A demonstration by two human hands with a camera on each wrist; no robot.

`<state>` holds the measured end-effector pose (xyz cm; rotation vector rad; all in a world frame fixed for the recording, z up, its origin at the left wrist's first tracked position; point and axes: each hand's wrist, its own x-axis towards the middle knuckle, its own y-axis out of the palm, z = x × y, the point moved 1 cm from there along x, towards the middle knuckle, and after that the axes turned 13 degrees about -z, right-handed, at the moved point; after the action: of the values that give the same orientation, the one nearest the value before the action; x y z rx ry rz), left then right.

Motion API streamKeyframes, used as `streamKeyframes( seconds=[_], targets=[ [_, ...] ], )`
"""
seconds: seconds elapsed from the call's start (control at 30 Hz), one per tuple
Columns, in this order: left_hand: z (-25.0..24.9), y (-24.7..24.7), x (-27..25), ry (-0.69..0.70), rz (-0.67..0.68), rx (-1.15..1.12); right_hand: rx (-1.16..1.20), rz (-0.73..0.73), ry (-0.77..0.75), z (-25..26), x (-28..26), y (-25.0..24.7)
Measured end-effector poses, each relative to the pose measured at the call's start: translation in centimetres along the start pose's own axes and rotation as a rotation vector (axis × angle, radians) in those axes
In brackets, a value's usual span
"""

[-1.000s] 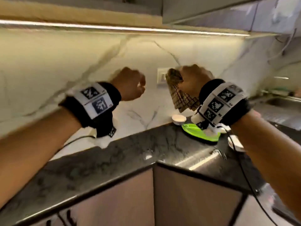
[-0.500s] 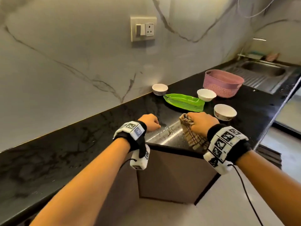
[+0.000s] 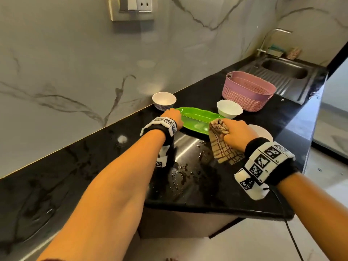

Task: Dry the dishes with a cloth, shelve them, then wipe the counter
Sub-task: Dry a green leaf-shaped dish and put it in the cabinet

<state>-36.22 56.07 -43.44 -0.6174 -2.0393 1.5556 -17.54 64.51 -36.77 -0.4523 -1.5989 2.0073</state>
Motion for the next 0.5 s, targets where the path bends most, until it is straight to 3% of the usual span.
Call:
streamKeyframes(
  seconds=[0.23,0.5],
  targets=[
    [-1.3,2.0,4.0,0.077,0.064,0.027,0.013,0.010,0.010,-1.0,4.0,0.9],
    [-1.1,4.7,3.4,-0.012,0.001,0.113,-0.009,-0.014,-0.015,-1.7,6.3,1.1]
  ],
)
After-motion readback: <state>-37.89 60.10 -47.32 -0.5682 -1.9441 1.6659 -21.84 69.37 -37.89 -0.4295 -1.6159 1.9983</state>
